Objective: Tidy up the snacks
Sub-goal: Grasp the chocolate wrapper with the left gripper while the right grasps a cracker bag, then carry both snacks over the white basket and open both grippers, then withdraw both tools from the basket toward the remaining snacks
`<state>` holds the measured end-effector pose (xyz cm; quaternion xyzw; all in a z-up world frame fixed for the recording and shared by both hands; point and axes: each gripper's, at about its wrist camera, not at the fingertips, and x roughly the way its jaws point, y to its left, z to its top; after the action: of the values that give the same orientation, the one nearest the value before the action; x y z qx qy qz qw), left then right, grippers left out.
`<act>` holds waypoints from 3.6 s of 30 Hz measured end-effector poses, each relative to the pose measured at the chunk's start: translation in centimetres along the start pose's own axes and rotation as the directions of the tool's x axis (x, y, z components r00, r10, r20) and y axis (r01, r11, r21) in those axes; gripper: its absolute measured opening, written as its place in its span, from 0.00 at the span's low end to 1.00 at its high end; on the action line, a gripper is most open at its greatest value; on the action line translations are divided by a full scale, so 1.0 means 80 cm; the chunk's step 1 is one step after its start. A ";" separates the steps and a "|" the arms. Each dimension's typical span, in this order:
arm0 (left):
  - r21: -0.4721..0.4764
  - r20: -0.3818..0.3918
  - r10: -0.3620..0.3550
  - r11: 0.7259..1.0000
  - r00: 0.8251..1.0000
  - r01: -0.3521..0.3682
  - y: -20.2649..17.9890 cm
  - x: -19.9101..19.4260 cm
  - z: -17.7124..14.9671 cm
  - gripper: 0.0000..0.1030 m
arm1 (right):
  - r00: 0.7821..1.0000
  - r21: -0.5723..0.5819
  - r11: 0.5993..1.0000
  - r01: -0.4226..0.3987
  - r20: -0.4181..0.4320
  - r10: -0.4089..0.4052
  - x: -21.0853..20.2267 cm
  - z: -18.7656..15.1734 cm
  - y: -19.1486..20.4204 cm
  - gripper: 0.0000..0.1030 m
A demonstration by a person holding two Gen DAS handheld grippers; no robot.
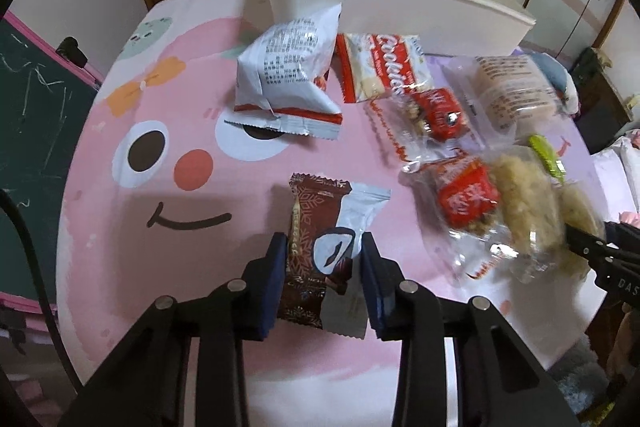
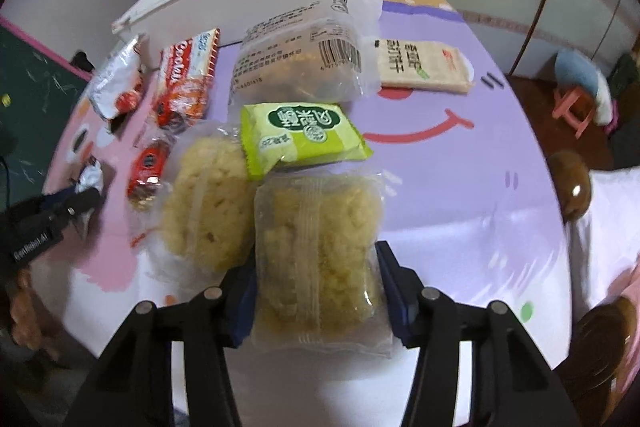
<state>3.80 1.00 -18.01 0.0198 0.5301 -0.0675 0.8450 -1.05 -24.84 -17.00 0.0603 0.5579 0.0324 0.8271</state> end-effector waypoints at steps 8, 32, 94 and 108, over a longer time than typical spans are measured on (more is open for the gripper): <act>0.027 0.097 -0.039 0.999 0.995 0.036 -0.021 -0.071 0.000 0.33 | 0.992 -0.074 0.997 0.036 0.121 -0.027 -0.059 -0.005 0.021 0.51; 0.066 0.399 -0.010 0.998 0.917 -0.018 -0.040 -0.263 0.209 0.33 | 0.865 -0.224 0.971 0.089 0.500 0.036 -0.241 0.207 0.077 0.51; 0.059 0.367 0.038 0.996 0.929 -0.064 -0.005 -0.246 0.264 0.89 | 0.895 -0.185 0.968 0.171 0.440 -0.073 -0.236 0.270 0.092 0.53; 0.131 0.369 0.010 0.989 0.929 -0.062 -0.027 -0.262 0.200 0.93 | 0.899 -0.181 0.974 0.136 0.435 -0.045 -0.247 0.212 0.069 0.59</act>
<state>8.83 -0.90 7.92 0.0759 0.3564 -0.0915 0.9267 7.30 -22.85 8.16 -0.0465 0.3586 0.0374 0.9316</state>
